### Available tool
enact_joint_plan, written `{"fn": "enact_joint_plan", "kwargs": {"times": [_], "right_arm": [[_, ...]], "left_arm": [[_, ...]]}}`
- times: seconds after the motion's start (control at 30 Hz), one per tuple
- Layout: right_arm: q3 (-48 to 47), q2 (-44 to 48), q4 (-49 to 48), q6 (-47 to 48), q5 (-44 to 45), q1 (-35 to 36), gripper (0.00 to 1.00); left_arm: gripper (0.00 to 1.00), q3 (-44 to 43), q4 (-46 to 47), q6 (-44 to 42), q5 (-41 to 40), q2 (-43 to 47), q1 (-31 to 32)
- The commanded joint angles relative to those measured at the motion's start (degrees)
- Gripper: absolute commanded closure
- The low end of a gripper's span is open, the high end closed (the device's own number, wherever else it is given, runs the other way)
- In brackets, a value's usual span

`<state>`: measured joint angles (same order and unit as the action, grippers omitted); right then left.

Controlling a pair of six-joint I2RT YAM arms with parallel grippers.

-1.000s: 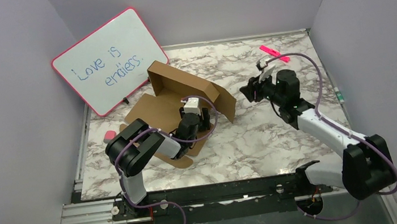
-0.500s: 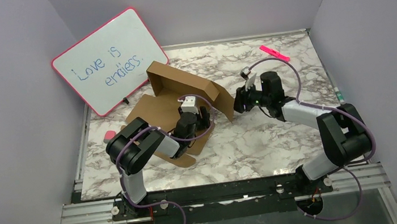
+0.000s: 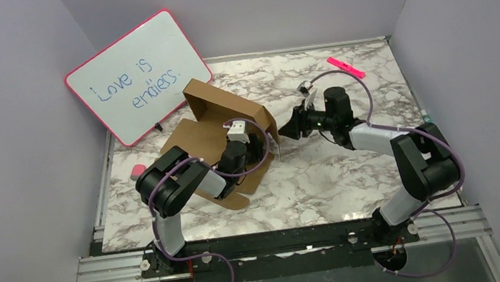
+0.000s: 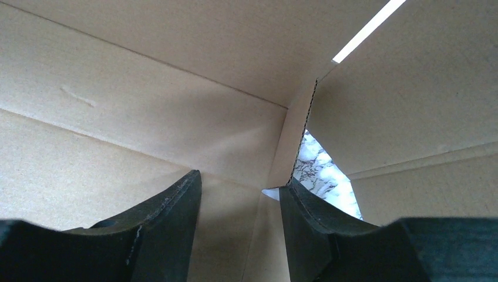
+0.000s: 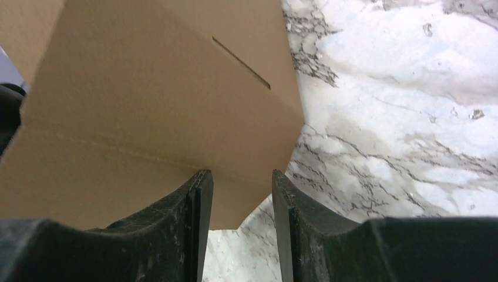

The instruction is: Fold the paper box

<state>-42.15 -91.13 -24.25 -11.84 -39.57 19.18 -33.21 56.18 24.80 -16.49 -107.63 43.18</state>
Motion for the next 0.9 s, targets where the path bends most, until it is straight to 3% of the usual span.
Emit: {"fn": "enact_joint_plan", "kwargs": {"times": [0.0,0.23,0.47,0.63,0.87], "right_arm": [[-3.13,-1.16,-3.55,-4.07,-2.26,0.46,0.53],[-3.60,-2.20,-3.05,-3.72,-1.50,0.48,0.53],[2.39,1.94,-0.11,2.25,6.35,0.43,0.47],[6.79,3.01,-0.02,0.95,7.48,0.43,0.47],[9.20,0.43,-4.56,-3.40,0.72,0.43,0.47]], "left_arm": [[0.48,0.40,-5.19,1.29,4.79,-2.34,0.24],[0.48,-0.13,-7.58,0.82,4.72,-0.86,0.29],[0.45,-2.25,-13.71,-0.10,4.13,1.97,0.16],[0.41,-2.78,-14.88,-0.01,4.92,1.91,0.22],[0.40,-3.60,-15.37,0.92,5.83,1.43,0.15]]}}
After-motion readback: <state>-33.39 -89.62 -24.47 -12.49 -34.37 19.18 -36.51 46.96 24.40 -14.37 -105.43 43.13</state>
